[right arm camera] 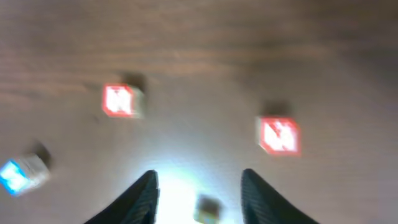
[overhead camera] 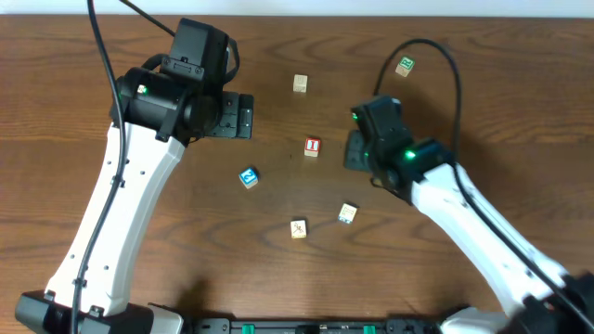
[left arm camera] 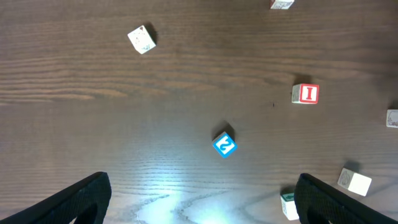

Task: Spell out Ai2

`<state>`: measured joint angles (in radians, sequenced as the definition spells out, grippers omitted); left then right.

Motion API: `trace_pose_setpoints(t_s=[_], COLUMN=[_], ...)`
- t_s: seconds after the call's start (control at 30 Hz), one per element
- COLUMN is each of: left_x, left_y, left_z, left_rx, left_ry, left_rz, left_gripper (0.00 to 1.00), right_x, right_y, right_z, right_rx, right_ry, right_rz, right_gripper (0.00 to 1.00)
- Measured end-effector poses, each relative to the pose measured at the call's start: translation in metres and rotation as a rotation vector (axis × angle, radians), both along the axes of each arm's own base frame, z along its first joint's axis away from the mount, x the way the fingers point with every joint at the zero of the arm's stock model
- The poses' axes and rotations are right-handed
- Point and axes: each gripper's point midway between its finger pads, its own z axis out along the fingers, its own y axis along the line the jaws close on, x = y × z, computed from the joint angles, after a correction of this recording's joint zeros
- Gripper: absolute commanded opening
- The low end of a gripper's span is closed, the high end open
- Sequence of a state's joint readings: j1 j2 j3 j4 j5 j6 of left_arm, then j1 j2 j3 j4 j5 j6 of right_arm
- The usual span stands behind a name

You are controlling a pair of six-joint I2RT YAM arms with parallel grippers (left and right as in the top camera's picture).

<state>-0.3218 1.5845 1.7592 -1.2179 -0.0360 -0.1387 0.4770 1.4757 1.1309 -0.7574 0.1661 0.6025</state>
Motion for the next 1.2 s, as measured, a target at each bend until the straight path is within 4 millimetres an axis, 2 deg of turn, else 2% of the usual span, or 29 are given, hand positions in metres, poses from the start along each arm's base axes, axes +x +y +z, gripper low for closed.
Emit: trace_pose_setpoints(t_s=[0.17,0.27,0.3,0.37,0.4,0.47,0.6,0.7,0.83,0.93,1.0,1.2], left_x=[0.005,0.007,0.007,0.006,0.006,0.007,-0.007,-0.015,-0.014,-0.013,-0.015,-0.02], left_y=[0.0,-0.001,-0.001,0.0,-0.001,-0.001,0.003,0.005,0.005,0.005,0.004,0.0], left_z=[0.002,-0.002,-0.005,-0.013,-0.022,-0.04,-0.079,-0.085,-0.09,-0.109,-0.124,-0.158], left_rx=[-0.001,0.0,0.002,0.007,0.012,0.022,0.05,0.057,0.056,0.052,0.046,0.014], left_ry=[-0.022,-0.026,-0.021,-0.004,0.011,0.043,0.161,0.198,0.198,0.2,0.211,0.222], left_rz=[0.003,0.004,0.004,0.004,0.004,0.005,0.013,0.018,0.019,0.02,0.023,0.031], left_gripper=[0.95,0.95,0.95,0.95,0.96,0.96,0.97,0.97,1.0,1.0,0.9,0.87], right_x=[-0.043,-0.054,-0.055,-0.056,-0.057,-0.059,-0.06,-0.066,-0.074,-0.07,-0.063,-0.053], right_y=[-0.037,-0.045,-0.045,-0.042,-0.039,-0.033,-0.019,-0.015,-0.013,-0.013,-0.014,-0.025], right_z=[-0.011,-0.014,-0.014,-0.013,-0.011,-0.002,0.028,0.035,0.032,0.05,0.073,0.141], right_rx=[-0.152,-0.184,-0.187,-0.186,-0.182,-0.161,-0.07,-0.041,-0.043,-0.052,-0.063,-0.075], right_ry=[0.158,0.199,0.203,0.197,0.19,0.156,0.052,0.045,0.083,0.058,0.005,-0.123], right_rz=[-0.056,-0.071,-0.07,-0.067,-0.061,-0.039,0.004,0.029,0.054,0.068,0.076,0.074], right_gripper=[0.48,0.47,0.47,0.54,0.62,0.67,0.66,0.63,0.64,0.8,0.83,0.86])
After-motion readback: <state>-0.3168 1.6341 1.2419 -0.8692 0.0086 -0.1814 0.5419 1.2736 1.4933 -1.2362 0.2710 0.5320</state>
